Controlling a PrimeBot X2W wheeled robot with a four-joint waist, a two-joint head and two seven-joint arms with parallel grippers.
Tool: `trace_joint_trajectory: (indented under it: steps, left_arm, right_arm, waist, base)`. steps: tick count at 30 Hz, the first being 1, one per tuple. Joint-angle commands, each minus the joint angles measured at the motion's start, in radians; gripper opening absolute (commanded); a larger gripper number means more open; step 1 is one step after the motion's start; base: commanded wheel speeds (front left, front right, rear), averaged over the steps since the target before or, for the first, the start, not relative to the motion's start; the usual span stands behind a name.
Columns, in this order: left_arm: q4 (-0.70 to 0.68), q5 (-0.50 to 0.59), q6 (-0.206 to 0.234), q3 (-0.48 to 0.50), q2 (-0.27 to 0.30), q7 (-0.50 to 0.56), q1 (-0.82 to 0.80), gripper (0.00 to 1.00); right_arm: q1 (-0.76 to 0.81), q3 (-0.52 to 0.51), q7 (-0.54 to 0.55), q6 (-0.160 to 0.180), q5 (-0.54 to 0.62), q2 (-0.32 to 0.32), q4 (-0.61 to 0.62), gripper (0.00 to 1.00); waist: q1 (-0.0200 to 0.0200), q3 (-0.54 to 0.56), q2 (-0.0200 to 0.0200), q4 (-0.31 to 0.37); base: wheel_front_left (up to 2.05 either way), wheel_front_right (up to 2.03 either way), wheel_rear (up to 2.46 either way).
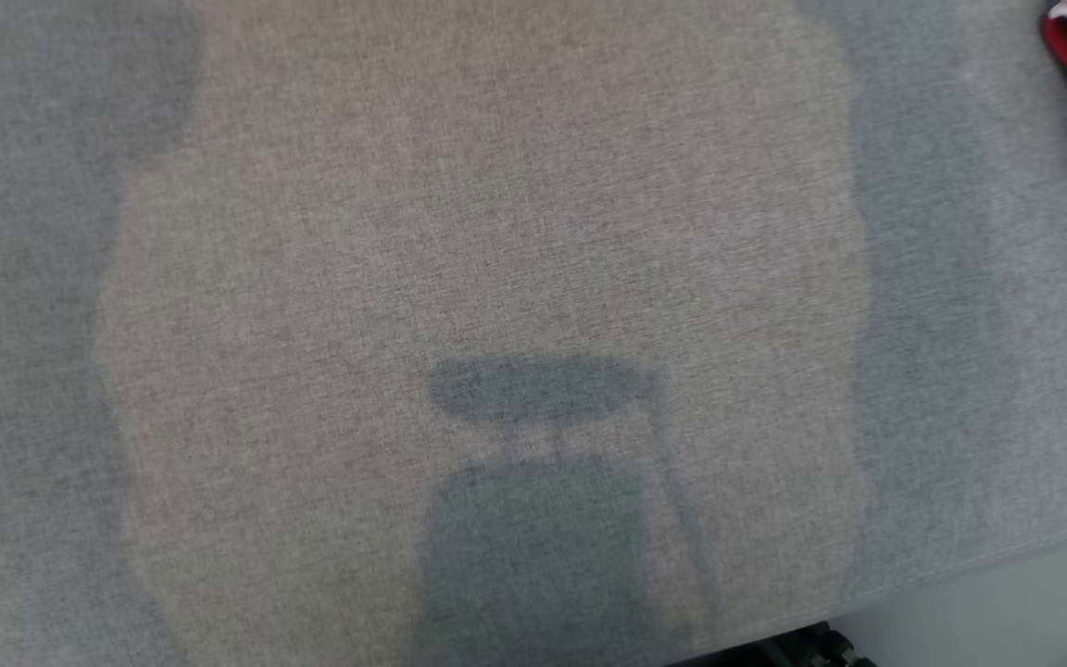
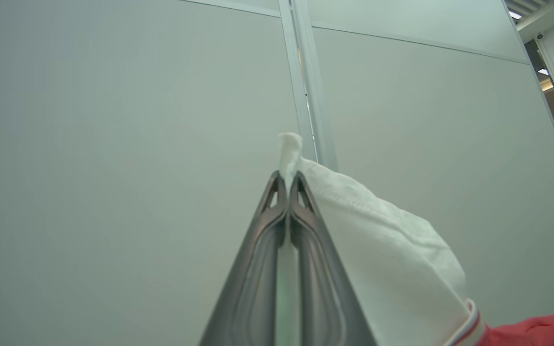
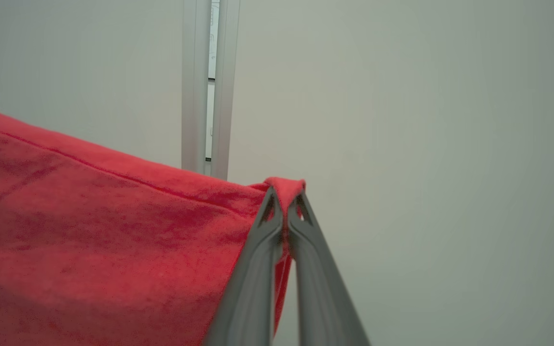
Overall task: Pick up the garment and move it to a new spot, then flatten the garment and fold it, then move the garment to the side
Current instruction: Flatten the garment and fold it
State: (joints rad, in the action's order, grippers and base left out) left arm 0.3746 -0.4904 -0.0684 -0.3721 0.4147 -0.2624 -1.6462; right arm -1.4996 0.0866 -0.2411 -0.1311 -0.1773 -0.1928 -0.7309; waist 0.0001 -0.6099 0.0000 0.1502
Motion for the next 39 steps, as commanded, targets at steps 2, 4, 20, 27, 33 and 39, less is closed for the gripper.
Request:
trace_joint_trajectory:
  steps: [2, 4, 20, 27, 33, 39]
  left_arm:
    - [-0.033, -0.002, -0.022, 0.025, -0.022, -0.002, 0.078, 0.00]
    - [-0.062, -0.009, -0.038, 0.029, -0.031, -0.002, 0.133, 0.00]
    - [-0.312, -0.205, -0.014, 0.056, 0.008, 0.014, 0.821, 0.00]
    - [-0.401, -0.281, 0.057, 0.089, 0.012, 0.027, 1.084, 0.00]
    - [-0.448, -0.315, 0.092, 0.076, 0.008, 0.044, 1.263, 0.00]
    - [-0.479, -0.345, 0.126, 0.047, 0.023, 0.081, 1.446, 0.00]
  right_arm:
    - [0.027, 0.043, -0.013, 0.001, 0.022, -0.003, -0.002, 0.00]
    - [0.056, 0.099, -0.017, 0.001, 0.014, -0.021, 0.005, 0.00]
    - [0.514, 0.379, 0.152, 0.001, -0.260, -0.234, 0.274, 0.00]
    - [0.707, 0.348, 0.223, 0.001, -0.309, -0.263, 0.389, 0.00]
    - [0.850, 0.350, 0.330, 0.001, -0.306, -0.296, 0.434, 0.00]
    - [1.032, 0.313, 0.477, 0.001, -0.349, -0.318, 0.505, 0.00]
  waist:
    - [-0.0001, -0.072, 0.0000, -0.023]
    - [-0.0001, -0.066, 0.0000, -0.032]
    - [-0.0001, 0.265, 0.0000, -0.104]
    - [-0.0001, 0.406, 0.0000, -0.121]
    - [-0.0001, 0.492, 0.0000, -0.135]
    - [-0.0001, 0.569, 0.0000, -0.139]
  base:
    - [0.00, 0.00, 0.00]
    - [0.00, 0.00, 0.00]
    - [0.00, 0.00, 0.00]
    - [0.00, 0.00, 0.00]
    - [0.00, 0.00, 0.00]
    - [0.00, 0.00, 0.00]
